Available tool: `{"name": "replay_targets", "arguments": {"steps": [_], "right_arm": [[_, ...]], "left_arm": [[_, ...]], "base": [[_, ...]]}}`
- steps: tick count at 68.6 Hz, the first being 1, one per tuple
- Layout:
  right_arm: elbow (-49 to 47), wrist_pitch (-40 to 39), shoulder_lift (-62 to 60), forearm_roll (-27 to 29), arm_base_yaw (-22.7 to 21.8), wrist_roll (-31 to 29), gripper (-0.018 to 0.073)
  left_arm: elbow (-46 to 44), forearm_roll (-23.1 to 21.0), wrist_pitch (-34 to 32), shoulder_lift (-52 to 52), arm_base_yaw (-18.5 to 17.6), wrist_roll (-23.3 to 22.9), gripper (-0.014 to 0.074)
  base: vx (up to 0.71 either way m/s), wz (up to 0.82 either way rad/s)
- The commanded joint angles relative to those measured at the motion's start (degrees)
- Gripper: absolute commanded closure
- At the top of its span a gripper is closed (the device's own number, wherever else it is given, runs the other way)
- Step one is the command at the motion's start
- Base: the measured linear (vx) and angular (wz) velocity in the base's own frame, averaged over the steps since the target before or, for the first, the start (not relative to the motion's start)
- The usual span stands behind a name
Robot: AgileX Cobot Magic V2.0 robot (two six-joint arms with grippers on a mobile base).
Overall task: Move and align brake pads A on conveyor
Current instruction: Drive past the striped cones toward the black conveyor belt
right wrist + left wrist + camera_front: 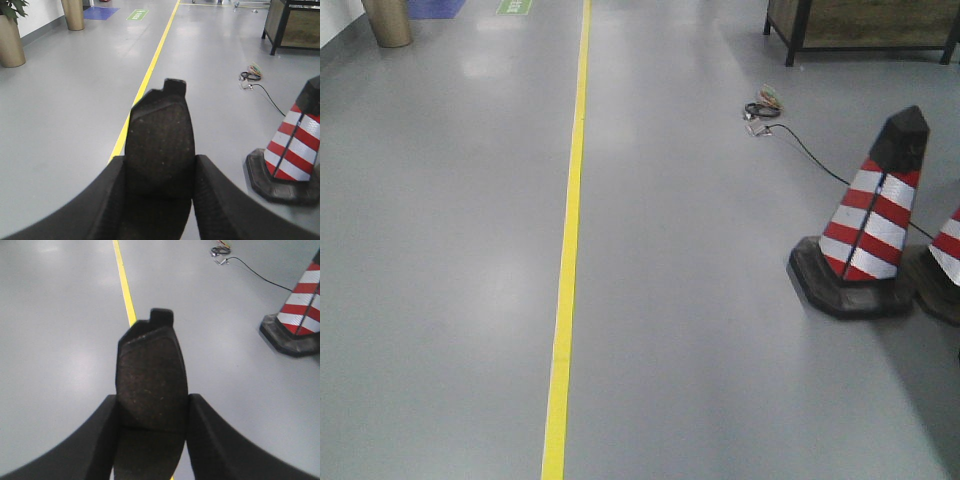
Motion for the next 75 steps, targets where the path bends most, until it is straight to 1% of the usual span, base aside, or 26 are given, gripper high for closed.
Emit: {"name": "replay_targets", "arguments": {"steps": [1, 45, 75], "right_arm": [[-1.8, -5.67, 0.28, -0.22, -0.31, -0.24, 0.0566], [-1.8, -5.61, 0.28, -0.27, -0.31, -0.24, 0.0566], [-1.8, -5.58, 0.4, -0.27, -0.31, -0.24, 0.0566]], "left_arm": [[-1.95, -0.63, -5.26, 0.22, -0.42, -0.25, 0.0603], [-1.95, -0.63, -5.27, 0.28, -0.42, -0.25, 0.0603], [-1.95, -0.63, -5.22, 0.53, -0.42, -0.25, 0.0603]], "base": [[0.7, 0.05], [0.64, 0.02], [0.51, -0.07]]}}
